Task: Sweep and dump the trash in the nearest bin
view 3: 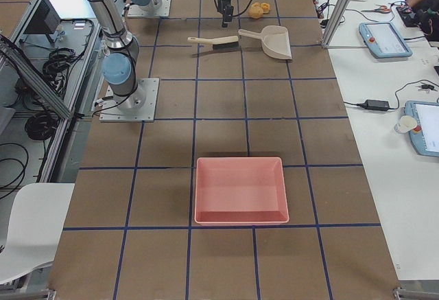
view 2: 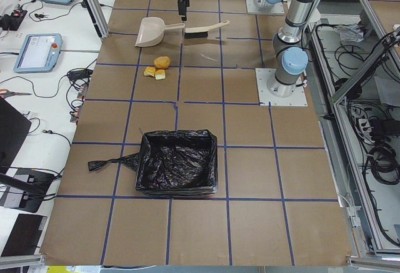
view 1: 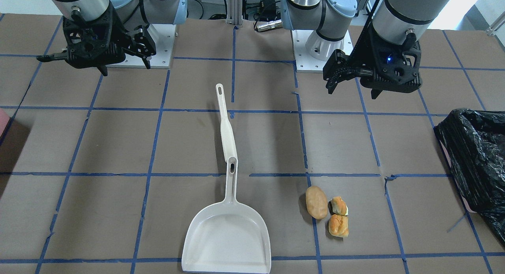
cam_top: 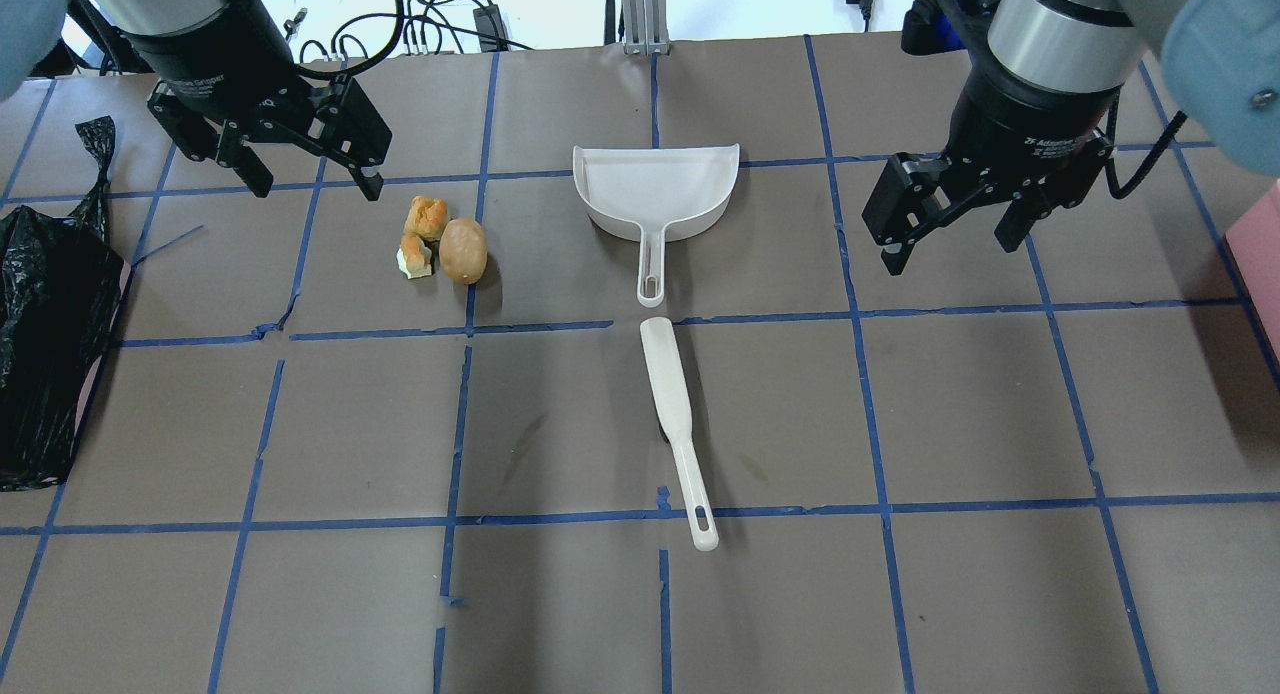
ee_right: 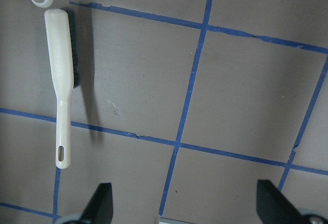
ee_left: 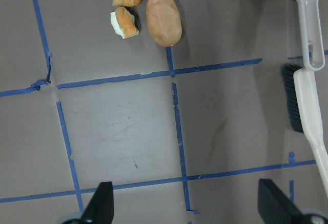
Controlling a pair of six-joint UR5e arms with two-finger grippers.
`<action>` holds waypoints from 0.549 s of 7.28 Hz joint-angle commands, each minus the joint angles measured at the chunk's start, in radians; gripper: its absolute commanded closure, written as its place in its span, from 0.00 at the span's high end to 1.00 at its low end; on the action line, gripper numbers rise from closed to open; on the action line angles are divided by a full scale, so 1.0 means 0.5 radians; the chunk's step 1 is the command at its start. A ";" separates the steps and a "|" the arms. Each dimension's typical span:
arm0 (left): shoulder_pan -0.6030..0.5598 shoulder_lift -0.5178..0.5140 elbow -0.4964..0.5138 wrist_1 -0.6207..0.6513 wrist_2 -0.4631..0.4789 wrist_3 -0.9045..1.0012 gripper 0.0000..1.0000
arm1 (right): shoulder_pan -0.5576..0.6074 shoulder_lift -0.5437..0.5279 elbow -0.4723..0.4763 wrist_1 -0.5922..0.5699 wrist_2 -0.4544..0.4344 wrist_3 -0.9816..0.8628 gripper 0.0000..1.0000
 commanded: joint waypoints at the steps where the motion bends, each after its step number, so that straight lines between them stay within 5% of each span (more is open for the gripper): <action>1: 0.000 -0.001 -0.002 0.001 -0.003 0.000 1.00 | 0.000 0.000 0.001 0.000 0.000 0.000 1.00; 4: 0.000 0.012 -0.014 0.001 -0.003 0.000 1.00 | 0.000 0.000 0.001 0.000 0.000 0.000 1.00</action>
